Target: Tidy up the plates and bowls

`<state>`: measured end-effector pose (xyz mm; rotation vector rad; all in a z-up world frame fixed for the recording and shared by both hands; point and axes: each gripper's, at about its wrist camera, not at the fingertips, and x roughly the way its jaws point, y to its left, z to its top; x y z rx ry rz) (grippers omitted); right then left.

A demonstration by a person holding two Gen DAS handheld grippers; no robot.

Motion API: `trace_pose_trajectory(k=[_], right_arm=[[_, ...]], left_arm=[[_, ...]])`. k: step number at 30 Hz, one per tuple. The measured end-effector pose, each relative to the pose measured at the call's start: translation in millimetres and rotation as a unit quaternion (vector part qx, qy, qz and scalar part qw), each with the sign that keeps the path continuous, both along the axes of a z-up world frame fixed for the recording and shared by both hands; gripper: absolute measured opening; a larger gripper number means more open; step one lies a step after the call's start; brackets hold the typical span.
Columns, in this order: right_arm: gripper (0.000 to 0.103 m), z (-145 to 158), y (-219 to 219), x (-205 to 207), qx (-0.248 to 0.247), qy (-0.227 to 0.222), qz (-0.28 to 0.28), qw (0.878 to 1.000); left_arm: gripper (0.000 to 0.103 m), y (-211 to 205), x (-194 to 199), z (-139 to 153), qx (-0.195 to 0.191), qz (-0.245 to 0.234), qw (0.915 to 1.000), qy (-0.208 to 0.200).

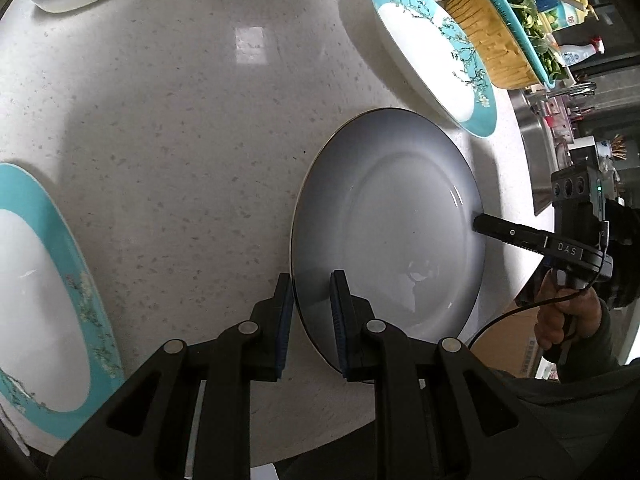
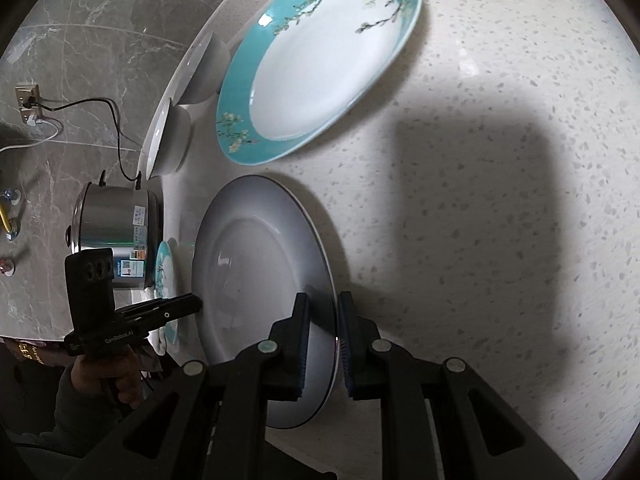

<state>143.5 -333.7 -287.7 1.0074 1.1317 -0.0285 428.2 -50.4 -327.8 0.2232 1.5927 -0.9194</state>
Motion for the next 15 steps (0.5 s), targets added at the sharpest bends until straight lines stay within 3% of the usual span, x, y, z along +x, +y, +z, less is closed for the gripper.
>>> trace_pose_trajectory(k=[15], right_arm=[[0.018, 7.8, 4.9, 3.7, -0.055, -0.013, 0.033, 0.998]], left_arm=[[0.018, 7.0, 4.4, -1.3, -0.009, 0.018, 0.9997, -0.012]])
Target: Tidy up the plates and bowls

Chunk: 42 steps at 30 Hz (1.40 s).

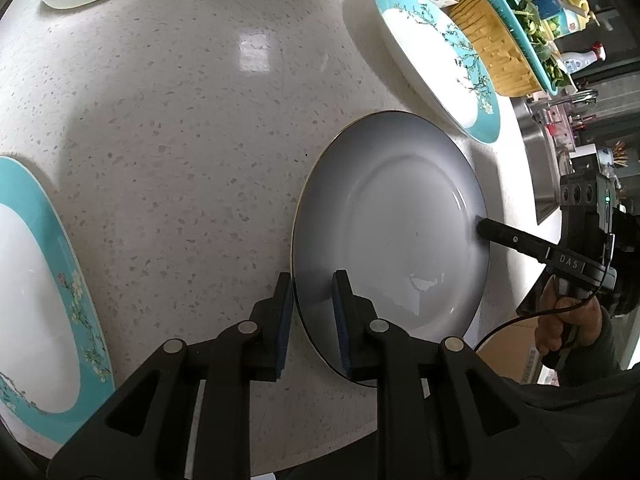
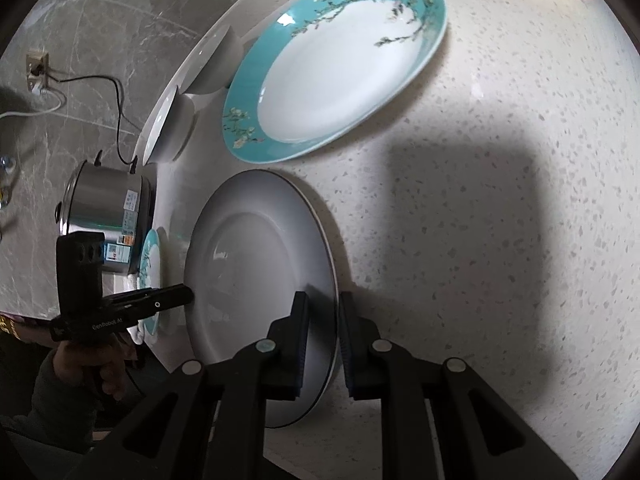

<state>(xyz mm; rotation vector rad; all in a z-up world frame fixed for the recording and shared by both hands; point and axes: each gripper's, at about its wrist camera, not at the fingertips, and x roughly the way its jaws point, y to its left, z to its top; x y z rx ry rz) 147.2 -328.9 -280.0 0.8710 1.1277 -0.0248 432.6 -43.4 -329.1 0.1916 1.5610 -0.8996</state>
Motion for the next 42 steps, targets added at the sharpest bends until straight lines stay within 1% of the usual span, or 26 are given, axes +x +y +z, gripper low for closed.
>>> trace_pose_trajectory(k=[4, 6, 9, 10, 11, 12, 13, 14, 15, 16, 17, 18, 19, 20, 22, 23, 24, 26, 29, 30, 31, 33, 36, 38, 40, 42], right_arm=[[0.019, 1, 1, 0, -0.01, -0.001, 0.007, 1.0], [0.025, 2, 2, 0, -0.012, -0.005, 0.009, 1.0], [0.045, 8, 4, 0, -0.029, -0.014, 0.013, 0.999], [0.048, 10, 3, 0, -0.034, -0.015, 0.015, 0.999], [0.053, 11, 2, -1, -0.037, -0.013, 0.016, 0.999], [0.06, 13, 0, -1, -0.041, -0.009, 0.016, 0.999], [0.063, 17, -2, -2, -0.047, -0.01, 0.016, 0.999], [0.07, 23, -4, -3, -0.051, -0.017, 0.016, 0.998], [0.073, 31, -6, -4, -0.055, -0.029, 0.017, 0.998], [0.082, 42, -8, -3, -0.059, -0.051, 0.018, 0.997], [0.092, 51, -9, -2, -0.061, -0.069, 0.019, 0.996], [0.102, 64, -9, 1, -0.06, -0.099, 0.022, 0.993], [0.103, 77, -7, 6, -0.051, -0.135, 0.031, 0.989], [0.103, 85, -5, 10, -0.038, -0.167, 0.041, 0.984], [0.103, 100, 8, 27, 0.003, -0.218, 0.072, 0.973], [0.103, 102, 14, 34, 0.015, -0.225, 0.085, 0.971], [0.103, 104, 24, 46, 0.031, -0.228, 0.104, 0.968], [0.103, 105, 48, 70, 0.047, -0.226, 0.136, 0.964], [0.103, 107, 86, 96, 0.057, -0.23, 0.173, 0.956], [0.103, 107, 97, 105, 0.064, -0.234, 0.179, 0.953], [0.103, 107, 104, 112, 0.068, -0.233, 0.183, 0.953], [0.103, 100, 124, 129, 0.079, -0.22, 0.19, 0.954], [0.103, 86, 146, 151, 0.096, -0.195, 0.19, 0.957], [0.103, 77, 159, 166, 0.099, -0.173, 0.19, 0.961], [0.103, 64, 168, 181, 0.105, -0.145, 0.193, 0.965], [0.099, 54, 176, 191, 0.094, -0.123, 0.202, 0.967]], left_arm=[[0.018, 3, -2, 5, 0.003, 0.005, 0.9998, -0.019], [0.018, 7, -1, 9, 0.0, 0.013, 0.9995, -0.029], [0.018, 14, 0, 16, -0.002, 0.029, 0.9987, -0.041], [0.018, 17, 0, 19, -0.005, 0.034, 0.9985, -0.044], [0.018, 20, -1, 23, -0.008, 0.04, 0.9981, -0.047], [0.018, 24, -2, 30, -0.016, 0.048, 0.9975, -0.05], [0.019, 29, -4, 37, -0.028, 0.057, 0.9965, -0.053], [0.024, 36, -6, 48, -0.044, 0.071, 0.9946, -0.061], [0.04, 44, -9, 55, -0.053, 0.083, 0.9927, -0.069], [0.056, 54, -12, 64, -0.063, 0.103, 0.9893, -0.082], [0.085, 64, -15, 71, -0.07, 0.122, 0.9858, -0.092], [0.092, 78, -20, 80, -0.083, 0.149, 0.9799, -0.103], [0.092, 91, -24, 87, -0.095, 0.173, 0.9743, -0.108], [0.093, 106, -27, 93, -0.098, 0.198, 0.9693, -0.109], [0.097, 128, -35, 101, -0.084, 0.234, 0.9617, -0.116], [0.098, 143, -38, 106, -0.074, 0.253, 0.9563, -0.126], [0.098, 153, -40, 110, -0.071, 0.266, 0.952, -0.134], [0.098, 178, -43, 121, -0.069, 0.291, 0.9398, -0.164], [0.1, 206, -35, 126, -0.058, 0.309, 0.9292, -0.194], [0.101, 216, -33, 125, -0.055, 0.314, 0.9268, -0.198], [0.101, 224, -28, 123, -0.055, 0.318, 0.9261, -0.196], [0.101, 245, -17, 115, -0.057, 0.325, 0.928, -0.173], [0.101, 269, 1, 95, -0.066, 0.338, 0.9282, -0.14], [0.101, 279, 7, 84, -0.064, 0.342, 0.9271, -0.139], [0.101, 286, 16, 71, -0.056, 0.342, 0.929, -0.131], [0.101, 289, 24, 57, -0.058, 0.335, 0.933, -0.117]])
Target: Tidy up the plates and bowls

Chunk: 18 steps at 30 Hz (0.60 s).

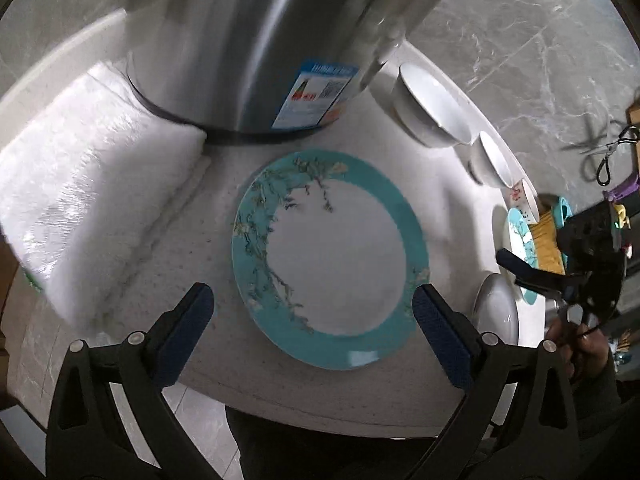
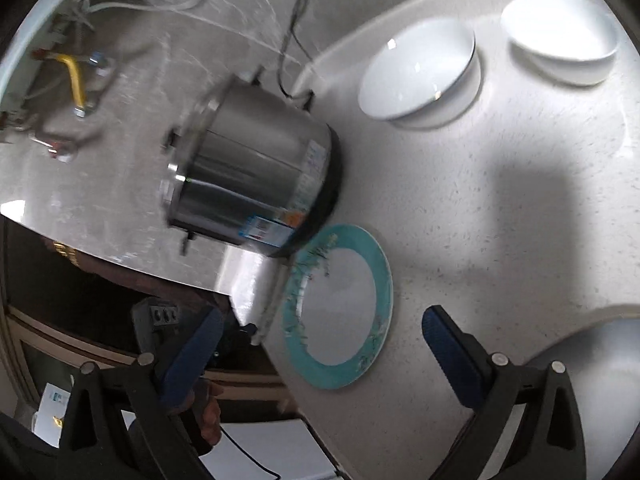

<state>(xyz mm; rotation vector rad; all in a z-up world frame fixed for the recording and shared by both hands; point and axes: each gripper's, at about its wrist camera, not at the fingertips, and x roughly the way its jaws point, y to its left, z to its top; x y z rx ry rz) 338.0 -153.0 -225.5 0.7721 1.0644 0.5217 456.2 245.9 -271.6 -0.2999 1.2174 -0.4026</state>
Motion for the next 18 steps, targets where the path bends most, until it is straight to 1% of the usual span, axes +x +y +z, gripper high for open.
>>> trace_pose_trajectory(k=[1, 3, 6, 7, 10, 11, 12, 13, 14, 15, 16, 18], right_arm=[[0.097, -5, 5, 7, -0.01, 0.009, 0.007, 1.0], [0.089, -15, 10, 16, -0.019, 0.025, 0.018, 0.999], [0.084, -32, 13, 25, -0.03, 0.052, 0.019, 0.998], [0.084, -37, 12, 26, -0.03, 0.057, 0.018, 0.998], [0.077, -49, 13, 31, -0.03, 0.066, 0.027, 0.997], [0.073, -53, 14, 32, -0.032, 0.07, 0.03, 0.997], [0.066, -58, 14, 34, -0.032, 0.077, 0.032, 0.996], [0.064, -62, 15, 35, -0.03, 0.081, 0.035, 0.996], [0.062, -65, 16, 37, -0.028, 0.083, 0.038, 0.995], [0.062, -67, 17, 38, -0.029, 0.085, 0.041, 0.995], [0.062, -67, 19, 38, -0.027, 0.086, 0.043, 0.995], [0.062, -70, 21, 40, -0.019, 0.086, 0.05, 0.995]], left_arm=[[0.101, 1, 3, -5, -0.001, -0.005, 1.0, 0.005], [0.101, 2, 11, -13, -0.001, -0.009, 0.9999, 0.012], [0.101, 6, 19, -29, -0.007, -0.01, 0.9997, 0.021], [0.101, 7, 22, -33, -0.009, -0.013, 0.9995, 0.027], [0.101, 6, 27, -39, -0.01, -0.026, 0.9993, 0.026], [0.099, 5, 29, -41, -0.008, -0.031, 0.9991, 0.027], [0.099, 3, 31, -43, -0.009, -0.033, 0.999, 0.029], [0.099, 2, 33, -45, -0.013, -0.033, 0.9989, 0.031], [0.096, 3, 37, -49, -0.019, -0.032, 0.9987, 0.035], [0.091, 2, 39, -51, -0.02, -0.031, 0.9985, 0.04], [0.088, 4, 40, -52, -0.022, -0.033, 0.9982, 0.044], [0.078, 3, 43, -57, -0.021, -0.036, 0.9978, 0.051]])
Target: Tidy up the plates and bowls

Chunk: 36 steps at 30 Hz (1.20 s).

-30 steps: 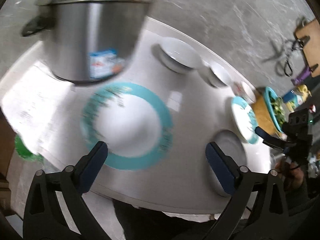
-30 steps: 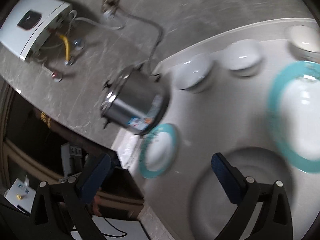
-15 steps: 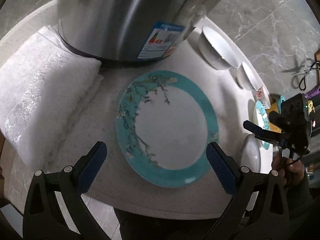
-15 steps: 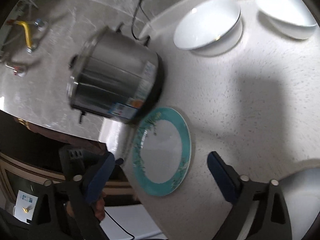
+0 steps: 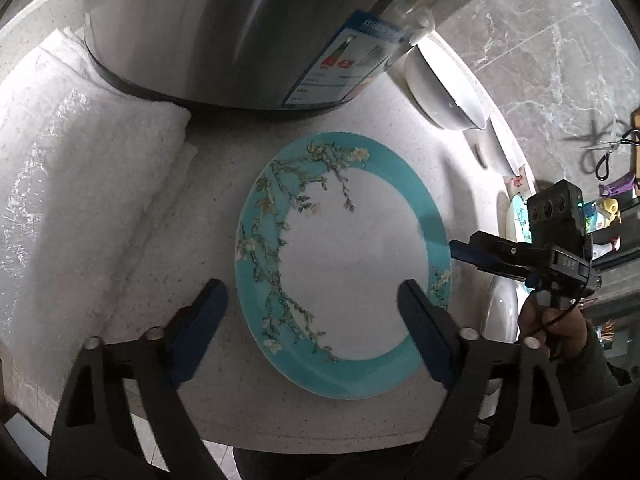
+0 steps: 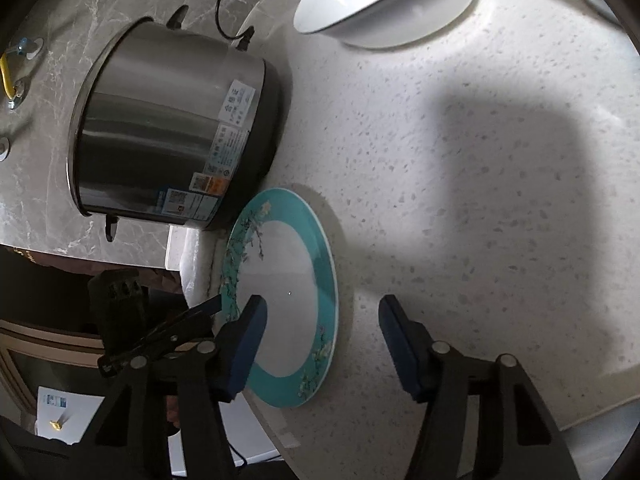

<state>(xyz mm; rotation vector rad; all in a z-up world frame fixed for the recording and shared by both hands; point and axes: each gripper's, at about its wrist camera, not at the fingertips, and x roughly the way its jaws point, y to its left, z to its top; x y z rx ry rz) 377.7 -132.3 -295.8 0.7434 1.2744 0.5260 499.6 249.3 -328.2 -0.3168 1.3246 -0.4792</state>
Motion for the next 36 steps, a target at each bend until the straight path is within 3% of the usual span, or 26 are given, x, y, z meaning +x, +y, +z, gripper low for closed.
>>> trace_pose_trajectory(k=[5, 8, 10, 12, 14, 16, 20, 25, 28, 30, 36], right_arm=[[0.062, 0, 5, 5, 0.01, -0.004, 0.018, 1.0], [0.061, -2, 7, 6, 0.021, -0.003, 0.026, 0.999], [0.056, -4, 9, 8, 0.028, 0.0, 0.035, 0.999], [0.045, -6, 12, 8, 0.029, 0.005, 0.042, 0.999], [0.042, -9, 13, 8, 0.036, 0.012, 0.048, 0.998], [0.042, -9, 12, 8, 0.039, 0.014, 0.047, 0.998], [0.042, -10, 9, 8, 0.045, 0.018, 0.041, 0.998], [0.042, -3, 16, 10, 0.011, 0.014, 0.051, 0.999], [0.03, 0, 19, 10, -0.017, 0.01, 0.054, 0.998], [0.013, -2, 18, 9, -0.039, 0.012, 0.053, 0.998], [0.012, -1, 18, 5, -0.057, 0.009, 0.041, 0.997]], left_arm=[[0.068, 5, 6, -1, -0.003, 0.004, 1.0, 0.006], [0.068, 7, 4, -1, -0.005, 0.004, 0.9999, 0.012], [0.067, 7, 2, 0, -0.014, 0.0, 0.9998, 0.012], [0.067, 10, 3, 0, -0.015, -0.003, 0.9998, 0.013], [0.064, 11, 5, 0, -0.018, -0.002, 0.9997, 0.016], [0.059, 14, 5, -1, -0.021, -0.002, 0.9996, 0.018], [0.029, 27, 10, -5, -0.021, 0.006, 0.9993, 0.029], [0.012, 36, 12, -7, -0.004, 0.001, 0.9992, 0.04], [0.011, 34, 12, -7, 0.005, -0.001, 0.9991, 0.043], [0.011, 33, 13, -6, 0.01, -0.004, 0.9991, 0.042], [0.01, 30, 11, -5, 0.017, -0.004, 0.9992, 0.037]])
